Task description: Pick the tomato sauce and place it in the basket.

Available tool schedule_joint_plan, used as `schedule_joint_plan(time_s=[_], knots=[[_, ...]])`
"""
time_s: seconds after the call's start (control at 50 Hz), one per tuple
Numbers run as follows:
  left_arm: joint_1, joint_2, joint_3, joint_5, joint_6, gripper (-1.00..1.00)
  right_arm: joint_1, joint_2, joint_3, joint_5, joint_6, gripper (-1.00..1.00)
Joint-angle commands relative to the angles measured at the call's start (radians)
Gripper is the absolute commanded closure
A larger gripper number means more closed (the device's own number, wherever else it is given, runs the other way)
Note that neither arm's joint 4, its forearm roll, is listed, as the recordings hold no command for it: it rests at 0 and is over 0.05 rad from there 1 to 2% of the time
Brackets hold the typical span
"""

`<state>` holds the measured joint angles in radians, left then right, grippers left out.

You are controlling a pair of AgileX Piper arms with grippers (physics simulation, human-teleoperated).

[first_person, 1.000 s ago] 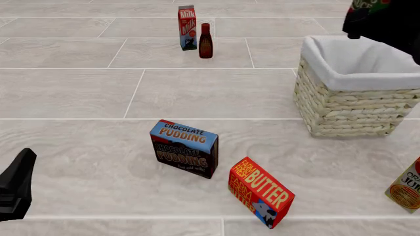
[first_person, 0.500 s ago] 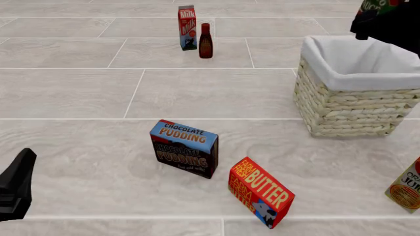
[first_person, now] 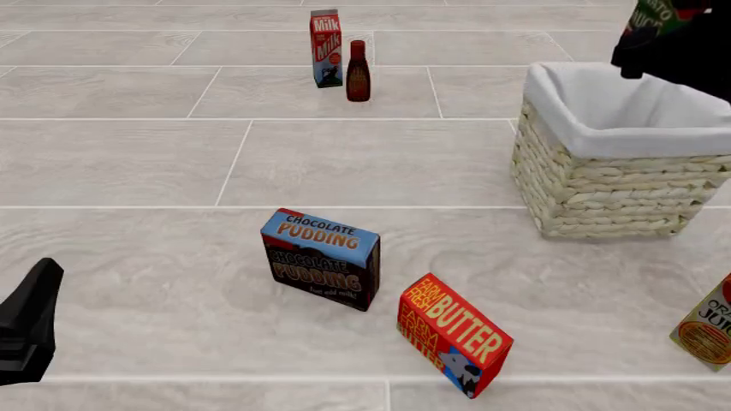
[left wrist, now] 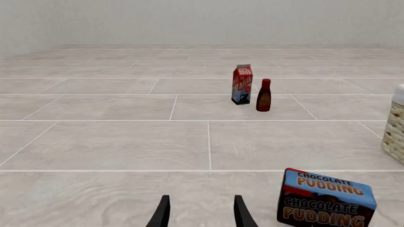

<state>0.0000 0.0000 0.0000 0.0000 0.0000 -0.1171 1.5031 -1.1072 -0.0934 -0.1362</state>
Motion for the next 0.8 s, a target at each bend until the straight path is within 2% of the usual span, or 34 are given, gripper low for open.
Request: schedule_joint_plan(time_s=[0.02, 0.8], knots=[[0.0, 0.0, 0.0, 0.0, 0.0, -1.0, -0.001, 0.001, 0.007, -0.005, 0.011, 1.0], [0.0, 0.0, 0.0, 0.0, 0.0, -1.0, -0.036, 0.073, -0.016, -0.023, 0.027, 1.0]])
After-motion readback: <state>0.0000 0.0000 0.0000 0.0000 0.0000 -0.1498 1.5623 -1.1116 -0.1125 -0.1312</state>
